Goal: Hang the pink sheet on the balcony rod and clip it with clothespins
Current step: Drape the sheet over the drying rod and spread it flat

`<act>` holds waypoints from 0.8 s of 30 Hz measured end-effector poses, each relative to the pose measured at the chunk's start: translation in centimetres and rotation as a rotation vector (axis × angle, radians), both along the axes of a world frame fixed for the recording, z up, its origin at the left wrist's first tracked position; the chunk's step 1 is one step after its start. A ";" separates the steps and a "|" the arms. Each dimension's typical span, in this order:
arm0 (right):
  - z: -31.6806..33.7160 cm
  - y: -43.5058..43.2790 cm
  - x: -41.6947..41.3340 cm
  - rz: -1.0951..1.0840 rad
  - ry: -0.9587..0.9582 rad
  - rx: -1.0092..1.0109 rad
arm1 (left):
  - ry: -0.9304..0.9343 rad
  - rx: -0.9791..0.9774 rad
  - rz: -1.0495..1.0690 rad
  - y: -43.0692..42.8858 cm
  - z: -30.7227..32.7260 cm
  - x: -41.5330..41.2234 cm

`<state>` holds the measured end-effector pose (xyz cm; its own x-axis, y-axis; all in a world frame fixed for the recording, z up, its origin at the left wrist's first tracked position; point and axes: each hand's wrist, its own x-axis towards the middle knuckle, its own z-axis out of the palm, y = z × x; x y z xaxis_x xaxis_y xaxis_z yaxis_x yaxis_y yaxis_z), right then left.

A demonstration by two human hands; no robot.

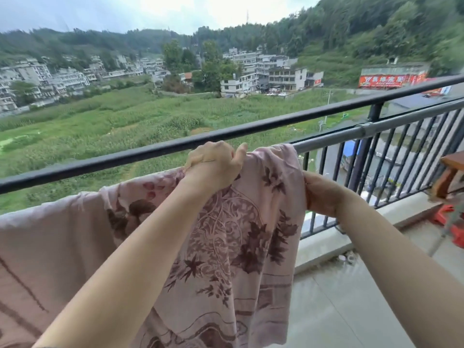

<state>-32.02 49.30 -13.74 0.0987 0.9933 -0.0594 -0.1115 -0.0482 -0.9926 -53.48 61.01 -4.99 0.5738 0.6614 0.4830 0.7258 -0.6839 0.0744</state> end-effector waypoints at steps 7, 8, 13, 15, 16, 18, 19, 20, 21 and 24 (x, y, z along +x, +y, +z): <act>-2.6 2.6 1.7 -0.050 -0.372 -0.117 | 0.054 0.024 0.146 0.8 -1.0 1.7; -3.0 2.8 2.1 -0.044 -0.464 -0.132 | 0.058 0.028 0.149 0.8 -1.1 1.5; -3.8 4.9 2.2 -0.148 -0.545 0.011 | 0.049 0.017 0.137 0.7 -1.1 1.2; -3.9 6.2 1.7 -0.159 -0.589 0.182 | 0.026 0.027 0.138 0.3 -1.1 1.1; -3.6 7.0 0.7 -0.158 -0.606 0.256 | 0.013 0.028 0.139 0.2 -1.1 0.9; -3.9 8.2 0.2 -0.207 -0.594 0.338 | -0.003 0.034 0.155 -0.1 -1.3 0.4; -3.6 8.5 0.3 -0.243 -0.554 0.346 | -0.011 0.044 0.173 -0.4 -1.4 0.3; -3.8 8.9 1.1 -0.222 -0.547 0.376 | -0.024 0.072 0.201 -0.7 -1.6 0.3; -4.0 8.9 2.2 -0.148 -0.549 0.360 | -0.054 0.112 0.235 -0.9 -1.8 0.5; -5.9 9.3 5.9 0.100 -0.485 0.322 | -0.334 0.278 0.339 -2.4 -3.0 2.1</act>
